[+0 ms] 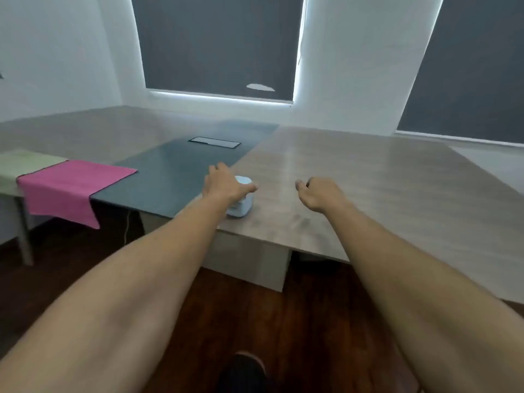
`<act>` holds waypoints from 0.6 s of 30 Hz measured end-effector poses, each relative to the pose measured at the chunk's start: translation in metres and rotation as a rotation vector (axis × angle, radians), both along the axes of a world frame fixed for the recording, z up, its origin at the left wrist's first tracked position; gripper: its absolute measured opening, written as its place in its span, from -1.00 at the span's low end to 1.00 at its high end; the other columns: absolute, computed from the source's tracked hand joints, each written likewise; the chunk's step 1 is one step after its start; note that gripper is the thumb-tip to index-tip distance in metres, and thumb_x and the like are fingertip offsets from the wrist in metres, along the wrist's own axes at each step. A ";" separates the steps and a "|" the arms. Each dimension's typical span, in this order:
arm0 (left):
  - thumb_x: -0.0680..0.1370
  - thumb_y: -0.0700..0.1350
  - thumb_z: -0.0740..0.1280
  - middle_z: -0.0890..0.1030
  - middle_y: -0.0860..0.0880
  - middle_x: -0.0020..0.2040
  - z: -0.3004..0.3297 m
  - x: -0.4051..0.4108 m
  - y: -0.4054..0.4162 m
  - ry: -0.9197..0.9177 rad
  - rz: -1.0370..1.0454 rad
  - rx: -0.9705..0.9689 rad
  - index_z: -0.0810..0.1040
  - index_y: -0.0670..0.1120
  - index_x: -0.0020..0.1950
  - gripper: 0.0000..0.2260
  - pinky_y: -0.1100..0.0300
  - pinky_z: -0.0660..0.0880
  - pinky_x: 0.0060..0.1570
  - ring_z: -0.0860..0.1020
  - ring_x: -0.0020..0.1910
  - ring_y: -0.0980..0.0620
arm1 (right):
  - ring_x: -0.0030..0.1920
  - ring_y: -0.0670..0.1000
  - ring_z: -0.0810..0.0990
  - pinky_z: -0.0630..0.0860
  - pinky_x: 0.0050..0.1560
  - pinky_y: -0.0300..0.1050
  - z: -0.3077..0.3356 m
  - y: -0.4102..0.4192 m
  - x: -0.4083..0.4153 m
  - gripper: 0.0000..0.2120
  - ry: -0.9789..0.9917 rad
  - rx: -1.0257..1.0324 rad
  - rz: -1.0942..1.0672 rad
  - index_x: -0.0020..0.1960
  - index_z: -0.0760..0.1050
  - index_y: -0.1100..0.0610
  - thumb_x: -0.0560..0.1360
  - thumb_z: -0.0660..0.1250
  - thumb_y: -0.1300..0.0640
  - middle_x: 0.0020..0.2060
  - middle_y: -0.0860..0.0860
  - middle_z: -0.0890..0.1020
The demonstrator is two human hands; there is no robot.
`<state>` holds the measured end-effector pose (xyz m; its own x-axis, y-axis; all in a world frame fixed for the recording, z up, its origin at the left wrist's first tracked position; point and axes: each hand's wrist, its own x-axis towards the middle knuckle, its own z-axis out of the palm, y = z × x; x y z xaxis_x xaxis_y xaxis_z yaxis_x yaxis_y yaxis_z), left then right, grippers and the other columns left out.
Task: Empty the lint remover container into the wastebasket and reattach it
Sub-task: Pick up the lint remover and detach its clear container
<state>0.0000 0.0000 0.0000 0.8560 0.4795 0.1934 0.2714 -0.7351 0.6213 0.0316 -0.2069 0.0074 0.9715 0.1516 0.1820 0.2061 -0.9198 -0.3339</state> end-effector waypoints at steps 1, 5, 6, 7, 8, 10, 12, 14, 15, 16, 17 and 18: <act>0.26 0.26 0.53 0.38 -0.18 0.35 -0.004 -0.002 0.003 0.025 0.022 -0.047 0.31 -0.21 0.39 -0.11 -0.02 0.42 0.22 0.42 0.33 -0.18 | 0.16 0.27 0.53 0.45 0.13 0.03 -0.001 0.007 0.000 -0.44 0.004 0.002 0.020 0.11 0.54 0.29 0.58 -0.02 -0.13 0.11 0.27 0.60; 0.21 0.22 0.58 0.42 -0.17 0.32 -0.026 0.002 0.007 0.029 0.043 -0.141 0.32 -0.22 0.37 -0.09 0.00 0.44 0.18 0.46 0.29 -0.17 | 0.16 0.26 0.51 0.45 0.10 0.03 -0.009 0.029 0.001 -0.47 0.002 0.014 0.057 0.00 0.54 0.26 0.57 -0.03 -0.13 0.08 0.26 0.61; 0.21 0.20 0.59 0.44 -0.16 0.32 -0.030 0.005 0.006 0.021 0.039 -0.142 0.33 -0.22 0.37 -0.10 0.00 0.44 0.18 0.46 0.30 -0.17 | 0.15 0.26 0.51 0.46 0.10 0.04 -0.011 0.033 0.003 -0.47 0.003 0.022 0.061 -0.03 0.53 0.26 0.57 -0.03 -0.13 0.06 0.25 0.62; 0.22 0.18 0.59 0.45 -0.16 0.33 -0.033 0.008 0.007 0.003 0.039 -0.143 0.34 -0.21 0.37 -0.12 0.01 0.43 0.19 0.46 0.30 -0.17 | 0.16 0.25 0.50 0.48 0.10 0.05 -0.012 0.034 0.005 -0.46 -0.007 0.035 0.069 -0.02 0.54 0.26 0.57 -0.02 -0.13 0.05 0.25 0.62; 0.23 0.16 0.59 0.47 -0.16 0.32 -0.035 0.010 0.008 -0.017 0.051 -0.146 0.35 -0.21 0.35 -0.15 0.02 0.42 0.19 0.47 0.30 -0.17 | 0.16 0.25 0.49 0.49 0.11 0.05 -0.012 0.034 0.007 -0.46 -0.011 0.048 0.063 0.01 0.55 0.27 0.57 -0.02 -0.13 0.04 0.24 0.62; 0.26 0.11 0.59 0.51 -0.14 0.29 -0.036 0.013 0.010 -0.039 0.060 -0.188 0.39 -0.19 0.31 -0.24 0.04 0.43 0.16 0.49 0.27 -0.16 | 0.14 0.23 0.49 0.48 0.08 0.03 -0.012 0.035 0.009 -0.49 0.003 0.083 0.080 -0.03 0.56 0.25 0.58 -0.01 -0.11 -0.02 0.21 0.63; 0.27 0.08 0.59 0.55 -0.12 0.22 -0.034 0.014 0.013 -0.056 0.067 -0.272 0.46 -0.18 0.23 -0.35 0.07 0.46 0.16 0.52 0.25 -0.14 | 0.03 0.20 0.50 0.44 -0.07 -0.03 -0.012 0.035 0.011 -0.53 0.034 0.154 0.086 -0.20 0.50 0.22 0.58 0.02 -0.09 -0.18 0.16 0.60; 0.28 0.05 0.58 0.59 -0.08 0.08 -0.034 0.016 0.019 -0.085 0.025 -0.444 0.53 -0.15 0.03 -0.53 0.04 0.55 0.15 0.59 0.16 -0.11 | -0.13 0.16 0.50 0.39 -0.20 -0.06 -0.012 0.035 0.012 -0.55 0.094 0.237 0.084 -0.30 0.43 0.22 0.57 0.07 -0.08 -0.33 0.09 0.53; 0.27 0.04 0.58 0.62 -0.06 0.05 -0.034 0.015 0.021 -0.099 -0.016 -0.568 0.54 -0.14 -0.02 -0.57 0.01 0.59 0.10 0.63 0.10 -0.09 | -0.18 0.14 0.49 0.42 -0.22 -0.07 -0.012 0.035 0.012 -0.54 0.147 0.285 0.087 -0.27 0.47 0.26 0.56 0.09 -0.08 -0.33 0.08 0.54; 0.26 0.03 0.58 0.64 -0.07 0.06 -0.034 0.014 0.023 -0.101 -0.057 -0.696 0.56 -0.15 0.00 -0.56 0.00 0.62 0.05 0.65 0.04 -0.07 | -0.20 0.12 0.52 0.49 -0.21 -0.08 -0.012 0.034 0.013 -0.52 0.232 0.348 0.084 -0.16 0.55 0.30 0.55 0.10 -0.09 -0.27 0.08 0.60; 0.27 0.03 0.57 0.65 -0.11 0.07 -0.035 0.012 0.023 -0.084 -0.093 -0.784 0.57 -0.17 0.07 -0.52 0.01 0.64 0.00 0.67 -0.01 -0.06 | -0.19 0.12 0.56 0.56 -0.18 -0.08 -0.012 0.034 0.012 -0.51 0.344 0.419 0.078 -0.03 0.58 0.30 0.53 0.12 -0.11 -0.17 0.11 0.65; 0.29 0.03 0.56 0.66 -0.13 0.07 -0.034 0.011 0.022 -0.068 -0.120 -0.834 0.57 -0.19 0.12 -0.50 0.02 0.65 -0.04 0.67 -0.05 -0.05 | -0.17 0.14 0.60 0.61 -0.16 -0.05 -0.012 0.033 0.009 -0.49 0.466 0.480 0.071 0.06 0.57 0.29 0.52 0.13 -0.13 -0.08 0.15 0.67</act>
<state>0.0110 0.0218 -0.0343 0.9094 0.3947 -0.1308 0.1633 -0.0498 0.9853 0.0408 -0.1742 -0.0048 0.9556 0.2245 -0.1907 -0.0044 -0.6364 -0.7714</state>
